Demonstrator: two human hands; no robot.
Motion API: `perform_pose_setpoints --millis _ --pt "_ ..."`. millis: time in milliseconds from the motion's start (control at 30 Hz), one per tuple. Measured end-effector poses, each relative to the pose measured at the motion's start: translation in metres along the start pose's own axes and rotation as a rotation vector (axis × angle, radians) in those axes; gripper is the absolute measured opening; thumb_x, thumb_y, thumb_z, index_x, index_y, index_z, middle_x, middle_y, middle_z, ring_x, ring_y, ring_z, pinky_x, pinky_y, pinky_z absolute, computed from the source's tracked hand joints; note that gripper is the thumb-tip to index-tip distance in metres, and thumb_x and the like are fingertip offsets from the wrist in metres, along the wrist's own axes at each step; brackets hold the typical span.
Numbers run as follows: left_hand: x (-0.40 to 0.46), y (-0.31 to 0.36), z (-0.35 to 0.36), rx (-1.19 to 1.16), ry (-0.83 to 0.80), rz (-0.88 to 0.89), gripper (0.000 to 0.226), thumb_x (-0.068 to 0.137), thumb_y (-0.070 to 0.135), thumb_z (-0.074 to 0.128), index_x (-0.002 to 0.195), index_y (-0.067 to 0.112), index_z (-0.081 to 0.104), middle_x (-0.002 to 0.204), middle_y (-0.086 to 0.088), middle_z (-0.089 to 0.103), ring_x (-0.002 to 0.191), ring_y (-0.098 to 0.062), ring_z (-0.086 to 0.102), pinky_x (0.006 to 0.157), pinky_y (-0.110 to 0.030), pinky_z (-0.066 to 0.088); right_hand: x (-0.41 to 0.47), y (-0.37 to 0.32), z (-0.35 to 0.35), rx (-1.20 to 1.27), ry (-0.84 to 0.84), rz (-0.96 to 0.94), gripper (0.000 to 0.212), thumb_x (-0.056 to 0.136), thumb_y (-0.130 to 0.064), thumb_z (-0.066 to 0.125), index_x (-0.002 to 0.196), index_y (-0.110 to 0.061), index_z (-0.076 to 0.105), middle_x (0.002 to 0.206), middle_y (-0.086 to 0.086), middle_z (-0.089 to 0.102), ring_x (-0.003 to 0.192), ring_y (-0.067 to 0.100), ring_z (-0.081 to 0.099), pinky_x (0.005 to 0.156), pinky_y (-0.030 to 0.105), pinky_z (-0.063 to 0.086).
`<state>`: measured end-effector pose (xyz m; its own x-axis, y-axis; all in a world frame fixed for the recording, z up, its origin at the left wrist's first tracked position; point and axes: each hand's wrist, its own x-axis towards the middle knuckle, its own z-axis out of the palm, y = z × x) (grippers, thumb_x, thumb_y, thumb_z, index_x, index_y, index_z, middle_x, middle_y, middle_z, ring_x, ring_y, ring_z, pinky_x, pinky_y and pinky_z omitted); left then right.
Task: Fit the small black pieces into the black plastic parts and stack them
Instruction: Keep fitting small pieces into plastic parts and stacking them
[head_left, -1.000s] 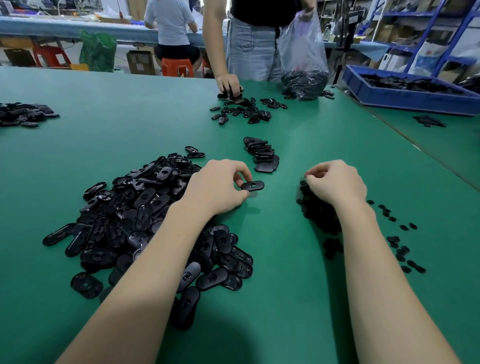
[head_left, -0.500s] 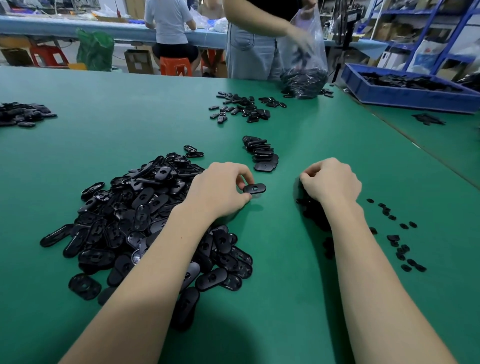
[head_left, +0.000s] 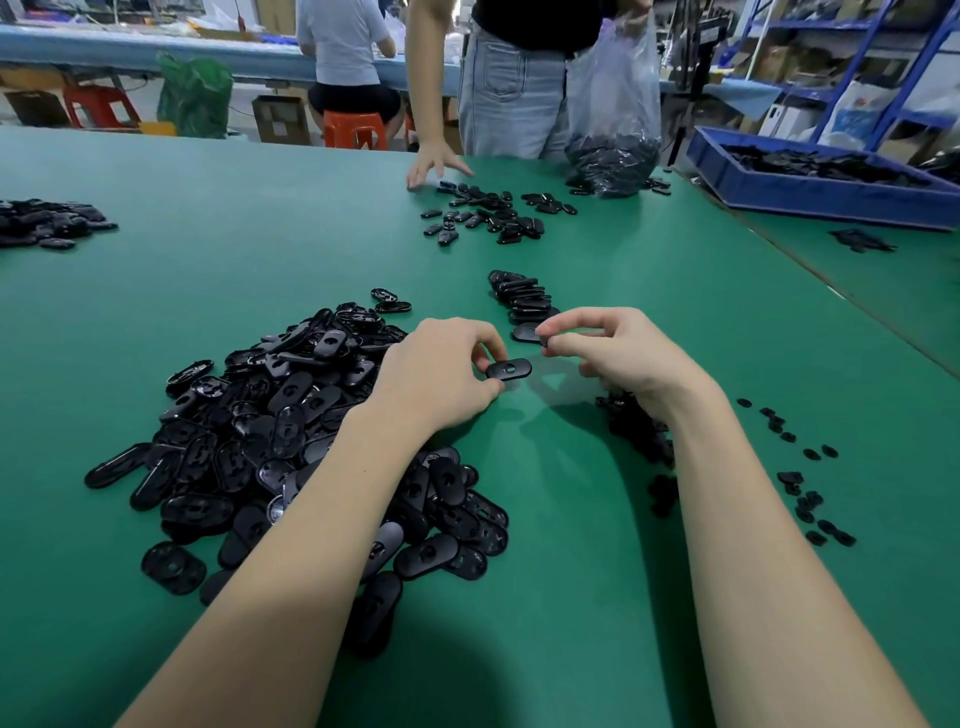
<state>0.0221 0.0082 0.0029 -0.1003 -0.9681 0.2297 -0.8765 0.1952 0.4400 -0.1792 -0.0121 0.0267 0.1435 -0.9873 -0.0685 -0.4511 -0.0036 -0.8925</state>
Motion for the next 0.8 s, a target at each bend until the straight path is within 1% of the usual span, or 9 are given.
perform_pose_setpoints --millis 100,167,233,333,400,500,567,667,800 --pt "0.0 0.001 0.0 -0.003 0.007 -0.002 0.018 0.078 0.04 0.075 0.087 0.046 0.061 0.084 0.023 0.065 0.07 0.008 0.05 0.07 -0.025 0.044 0.0 0.0 0.002 -0.006 -0.041 0.008 0.01 0.084 -0.025 0.077 0.082 -0.035 0.078 0.085 -0.003 0.069 0.063 0.013 0.037 0.051 0.023 0.028" --pt "-0.001 0.001 -0.001 0.001 0.013 -0.002 0.018 0.078 0.039 0.075 0.087 0.046 0.061 0.084 0.023 0.064 0.07 0.008 0.049 0.069 -0.025 0.043 0.002 0.001 0.003 0.001 -0.047 0.016 0.007 0.079 -0.026 0.081 0.082 -0.03 0.077 0.081 -0.002 0.067 0.053 0.009 0.037 0.051 0.024 0.027" --pt "-0.001 0.002 -0.001 0.002 0.016 -0.002 0.018 0.078 0.039 0.075 0.088 0.046 0.062 0.085 0.023 0.064 0.07 0.007 0.049 0.068 -0.025 0.042 0.003 0.002 0.003 0.001 -0.034 0.027 0.008 0.075 -0.026 0.083 0.079 -0.028 0.076 0.073 -0.006 0.062 0.048 0.008 0.038 0.05 0.023 0.027" --pt "-0.002 0.002 -0.003 0.006 0.013 -0.005 0.018 0.079 0.038 0.075 0.092 0.045 0.064 0.087 0.022 0.065 0.071 0.006 0.051 0.067 -0.025 0.041 0.004 0.002 0.005 -0.013 -0.012 0.03 0.007 0.079 -0.026 0.08 0.075 -0.027 0.075 0.068 -0.012 0.059 0.049 0.008 0.042 0.046 0.017 0.031" --pt "-0.002 0.003 -0.003 0.017 0.015 -0.006 0.018 0.08 0.038 0.075 0.094 0.044 0.065 0.088 0.021 0.065 0.072 0.0 0.053 0.069 -0.025 0.042 0.005 0.001 0.006 -0.02 -0.008 0.026 0.008 0.083 -0.023 0.077 0.076 -0.026 0.073 0.068 -0.012 0.059 0.049 0.009 0.041 0.045 0.016 0.031" --pt "-0.004 0.005 -0.003 0.036 0.024 -0.001 0.017 0.081 0.037 0.074 0.095 0.043 0.065 0.088 0.02 0.066 0.075 -0.007 0.055 0.073 -0.027 0.047 0.004 -0.002 0.009 -0.022 -0.049 0.005 0.009 0.086 -0.019 0.074 0.084 -0.027 0.077 0.068 -0.009 0.059 0.044 0.008 0.037 0.046 0.016 0.032" --pt "-0.005 0.007 -0.004 0.047 0.032 -0.002 0.016 0.081 0.037 0.073 0.094 0.042 0.066 0.089 0.019 0.066 0.077 -0.008 0.056 0.074 -0.028 0.048 0.002 -0.005 0.011 -0.031 -0.067 -0.016 0.01 0.086 -0.018 0.075 0.083 -0.026 0.079 0.071 -0.005 0.063 0.043 0.007 0.038 0.046 0.015 0.034" --pt "-0.006 0.009 -0.005 0.076 0.062 -0.009 0.015 0.081 0.037 0.073 0.094 0.04 0.067 0.09 0.018 0.066 0.081 -0.01 0.059 0.072 -0.028 0.045 -0.001 -0.009 0.014 -0.054 -0.048 -0.031 0.012 0.082 -0.016 0.078 0.075 -0.026 0.078 0.074 -0.002 0.066 0.041 0.007 0.042 0.042 0.011 0.033" --pt "-0.007 0.013 -0.006 0.1 0.108 -0.009 0.015 0.081 0.04 0.073 0.095 0.04 0.069 0.091 0.018 0.066 0.085 -0.01 0.059 0.072 -0.029 0.039 0.001 -0.01 0.016 -0.049 0.005 0.001 0.006 0.08 -0.019 0.079 0.08 -0.024 0.081 0.063 -0.011 0.062 0.04 0.003 0.038 0.039 0.011 0.03"
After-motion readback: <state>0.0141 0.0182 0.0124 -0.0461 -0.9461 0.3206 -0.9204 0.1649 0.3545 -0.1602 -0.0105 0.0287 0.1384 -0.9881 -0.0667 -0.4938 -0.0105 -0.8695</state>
